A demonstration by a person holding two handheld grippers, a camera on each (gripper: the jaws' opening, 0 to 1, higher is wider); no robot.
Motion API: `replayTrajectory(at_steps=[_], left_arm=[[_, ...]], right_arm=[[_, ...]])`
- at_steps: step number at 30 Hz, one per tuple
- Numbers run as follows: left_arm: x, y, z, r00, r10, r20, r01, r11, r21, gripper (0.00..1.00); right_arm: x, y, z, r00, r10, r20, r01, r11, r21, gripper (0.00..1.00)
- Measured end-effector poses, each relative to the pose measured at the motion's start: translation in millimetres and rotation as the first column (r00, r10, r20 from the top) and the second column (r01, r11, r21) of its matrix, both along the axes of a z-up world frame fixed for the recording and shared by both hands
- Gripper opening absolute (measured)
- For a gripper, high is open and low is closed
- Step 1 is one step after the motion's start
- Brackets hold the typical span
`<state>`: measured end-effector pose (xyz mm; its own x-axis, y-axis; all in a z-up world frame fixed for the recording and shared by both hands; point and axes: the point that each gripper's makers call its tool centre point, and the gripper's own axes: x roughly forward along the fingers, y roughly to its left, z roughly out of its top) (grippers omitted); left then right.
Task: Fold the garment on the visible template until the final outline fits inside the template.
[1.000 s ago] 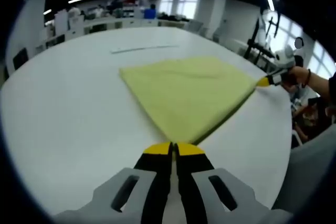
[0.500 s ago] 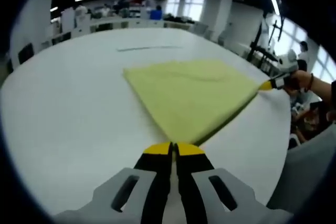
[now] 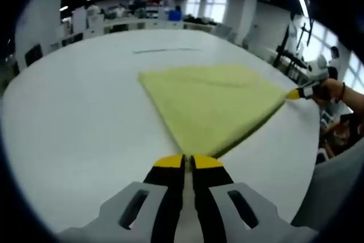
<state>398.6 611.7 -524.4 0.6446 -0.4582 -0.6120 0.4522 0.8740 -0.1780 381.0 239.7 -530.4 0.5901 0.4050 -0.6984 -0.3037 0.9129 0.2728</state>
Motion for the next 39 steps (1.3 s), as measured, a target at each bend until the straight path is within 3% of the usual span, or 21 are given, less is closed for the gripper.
replayTrajectory(at_steps=[7,12,18,20,22,32,39], left_arm=[[-2.0,7,14.2,0.999,0.044,0.022,-0.043,0.999,-0.028,0.24],[-4.1,3,31.5,0.998,0.051,0.042,-0.047,0.996,-0.074,0.39],[-7.9,-5,62.5,0.996,0.041,0.083,-0.032,0.993,-0.112,0.56],[-10.3,-8,69.5,0.997,0.037,0.07,-0.028,0.991,-0.129,0.63],[-15.2,-8,71.7,0.999,0.028,0.042,-0.024,0.995,-0.101,0.72],[-30.2,-14,101.8,0.996,0.033,0.083,-0.021,0.99,-0.143,0.86],[-43.1,-11,109.4,0.997,0.007,0.076,0.001,0.995,-0.1,0.94]], right_arm=[[7,2,18.4,0.999,-0.009,0.044,0.008,1.0,0.002,0.33],[10,4,33.9,0.997,-0.018,0.071,0.02,1.0,-0.017,0.6],[7,15,63.1,0.994,0.003,0.111,-0.001,1.0,-0.017,0.71],[4,20,72.0,0.993,0.013,0.119,-0.012,1.0,-0.014,0.73],[0,24,80.8,0.991,0.02,0.129,-0.019,1.0,-0.011,0.77],[-20,40,116.1,0.983,0.059,0.174,-0.06,0.998,0.0,0.89],[-38,49,129.6,0.977,0.074,0.2,-0.076,0.997,0.003,0.94]])
